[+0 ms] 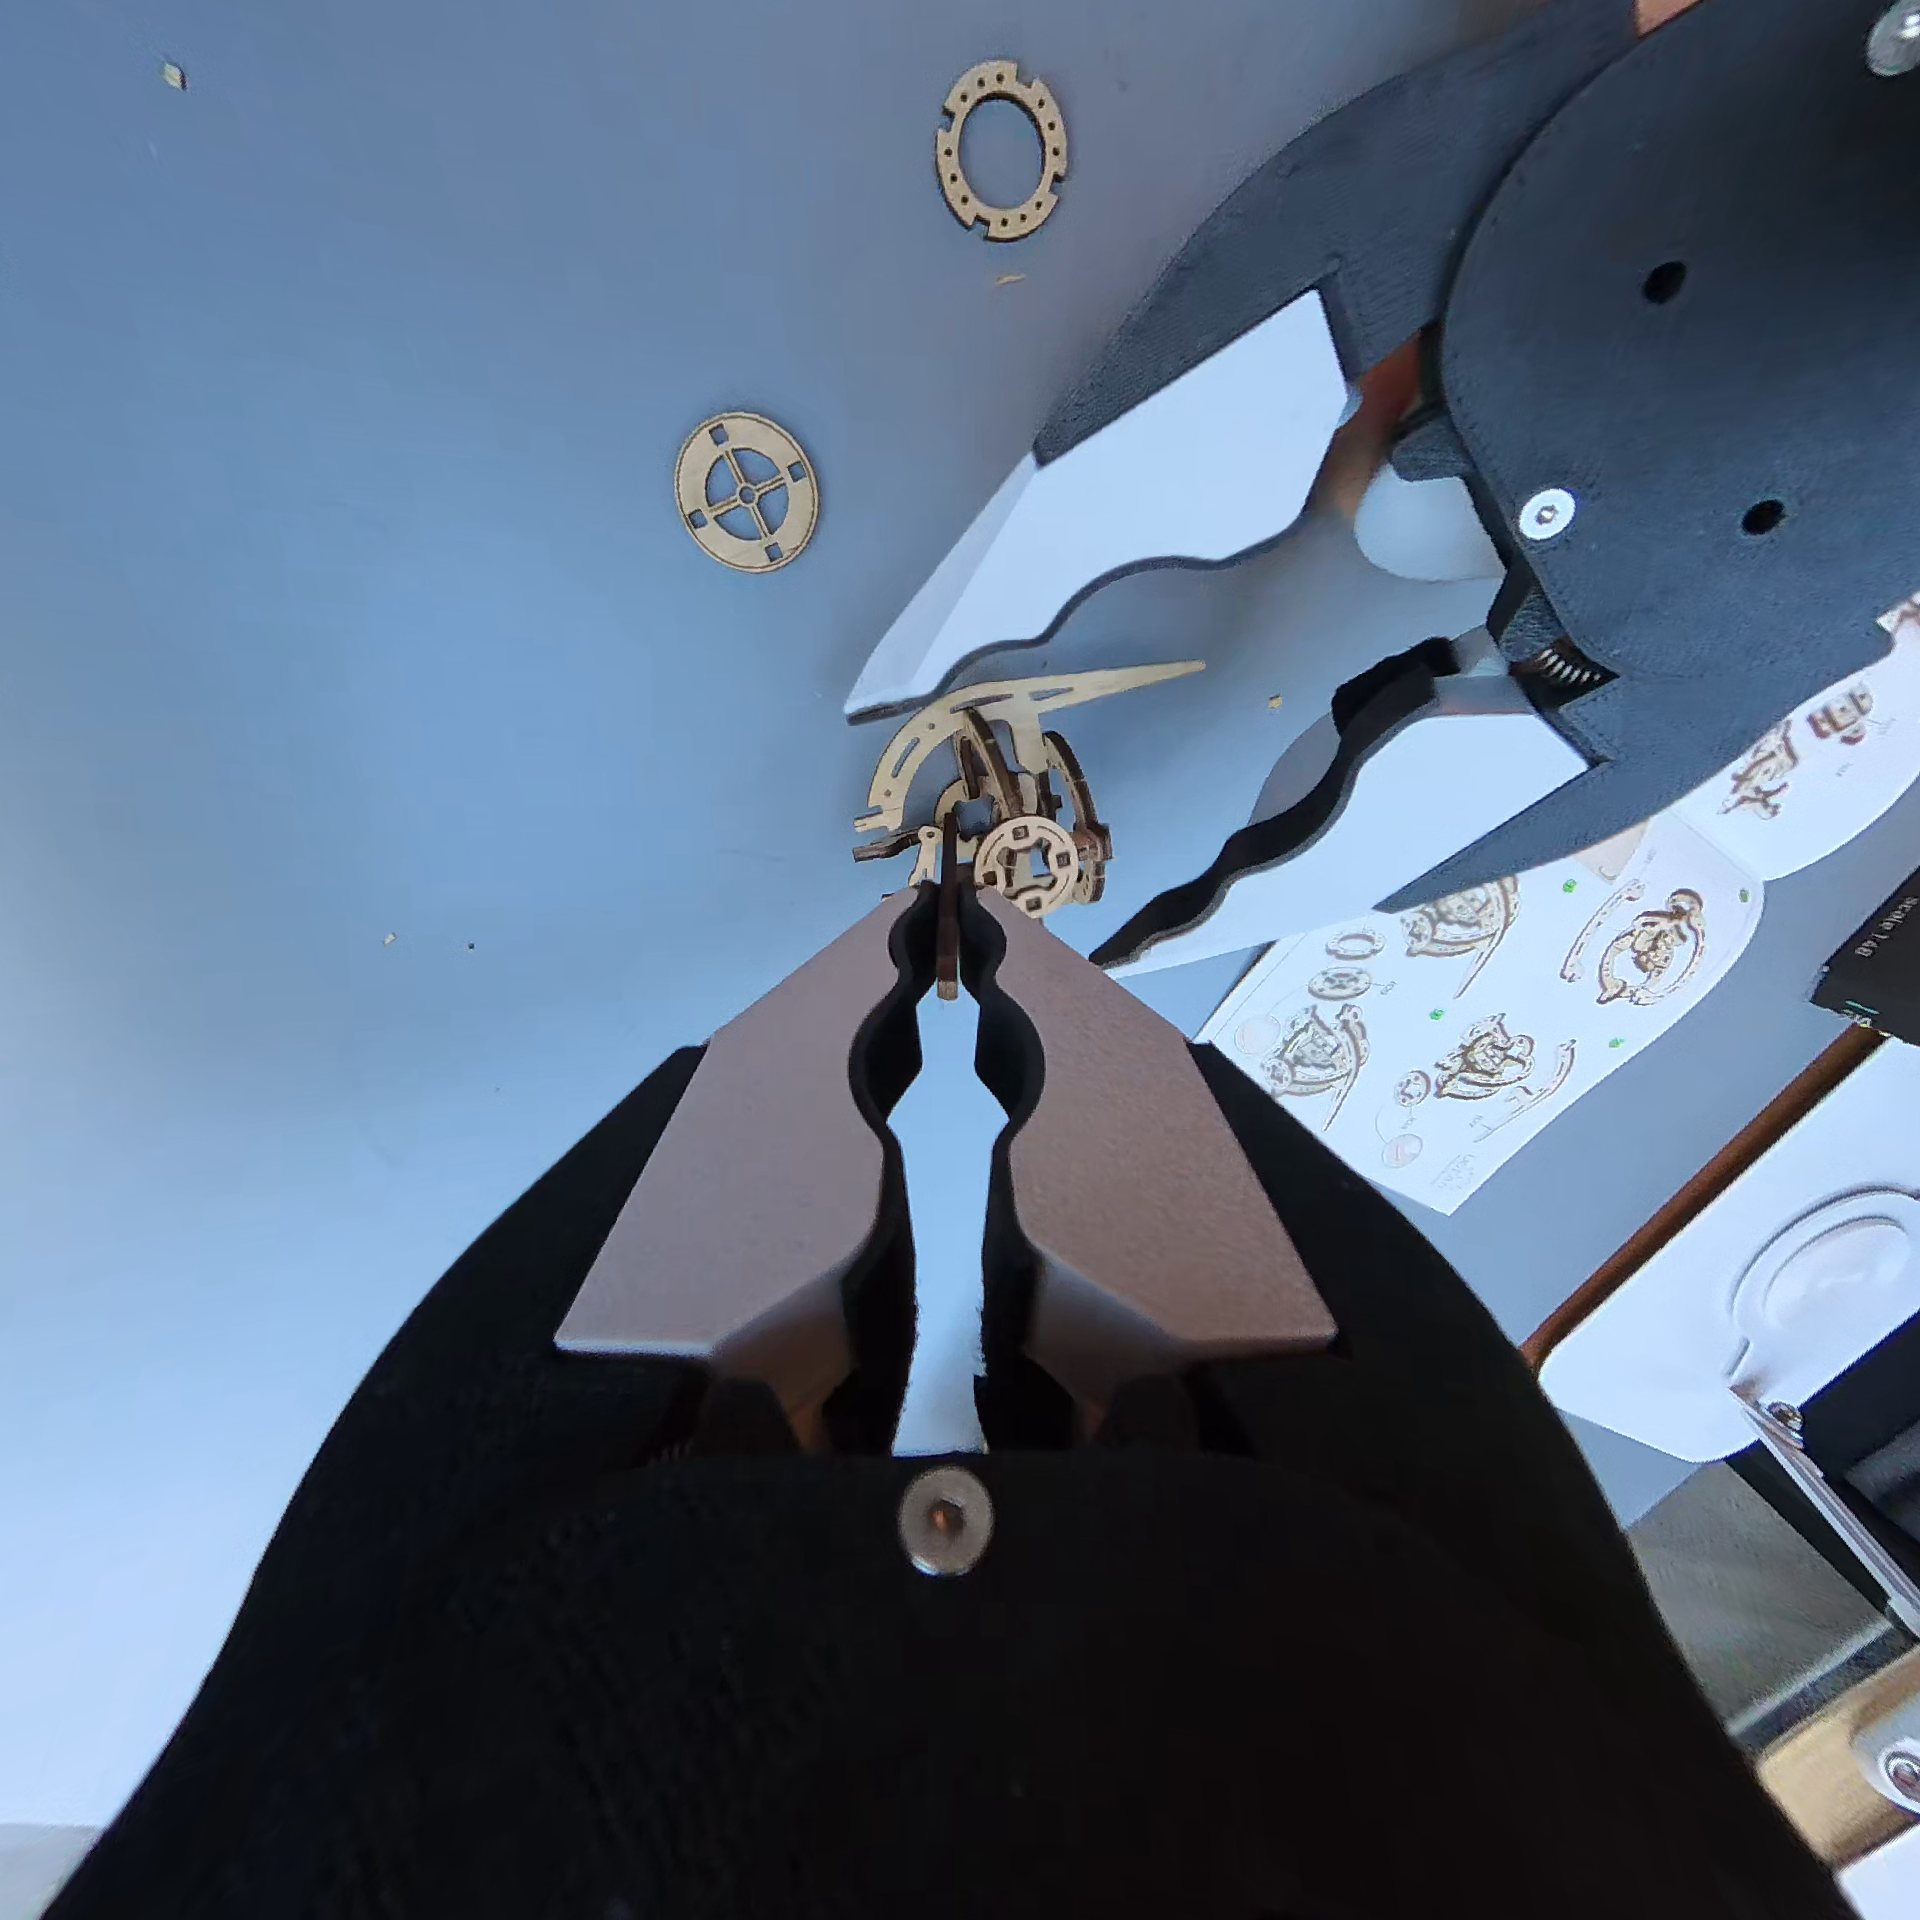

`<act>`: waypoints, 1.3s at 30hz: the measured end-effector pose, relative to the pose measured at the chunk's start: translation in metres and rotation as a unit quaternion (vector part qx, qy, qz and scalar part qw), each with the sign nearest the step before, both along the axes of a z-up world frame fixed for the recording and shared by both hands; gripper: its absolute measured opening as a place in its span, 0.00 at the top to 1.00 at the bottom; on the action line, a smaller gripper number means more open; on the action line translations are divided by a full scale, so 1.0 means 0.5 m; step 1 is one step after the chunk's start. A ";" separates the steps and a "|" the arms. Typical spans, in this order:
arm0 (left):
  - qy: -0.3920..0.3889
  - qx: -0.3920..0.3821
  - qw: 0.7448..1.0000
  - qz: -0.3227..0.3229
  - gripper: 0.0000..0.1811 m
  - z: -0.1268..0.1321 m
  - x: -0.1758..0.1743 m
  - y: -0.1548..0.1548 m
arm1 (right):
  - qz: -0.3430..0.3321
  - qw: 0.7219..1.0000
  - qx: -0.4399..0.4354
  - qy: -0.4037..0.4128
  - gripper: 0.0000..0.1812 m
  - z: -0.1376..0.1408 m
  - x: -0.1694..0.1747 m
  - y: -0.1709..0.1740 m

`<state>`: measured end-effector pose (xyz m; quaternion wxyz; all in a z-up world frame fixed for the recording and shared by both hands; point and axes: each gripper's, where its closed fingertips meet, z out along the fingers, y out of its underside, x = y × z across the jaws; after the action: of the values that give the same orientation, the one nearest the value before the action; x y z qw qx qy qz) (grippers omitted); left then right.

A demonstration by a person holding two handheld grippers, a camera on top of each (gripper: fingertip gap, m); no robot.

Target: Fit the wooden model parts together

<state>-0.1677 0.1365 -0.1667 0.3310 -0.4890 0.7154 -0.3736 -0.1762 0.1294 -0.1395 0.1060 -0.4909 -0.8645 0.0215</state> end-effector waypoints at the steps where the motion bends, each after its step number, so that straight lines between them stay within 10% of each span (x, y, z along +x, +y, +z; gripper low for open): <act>1: 0.001 -0.003 1.000 -0.004 0.57 -0.001 0.001 -0.002 | 0.001 1.000 0.003 -0.006 1.00 -0.002 0.002 0.001; 39: 0.011 0.003 1.000 -0.011 0.66 -0.008 0.004 -0.007 | 0.016 0.999 0.033 -0.008 1.00 -0.009 0.013 0.005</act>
<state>-0.1659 0.1331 -0.1709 0.3204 -0.4843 0.7254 -0.3696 -0.1695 0.1321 -0.1439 0.1148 -0.4731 -0.8735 -0.0091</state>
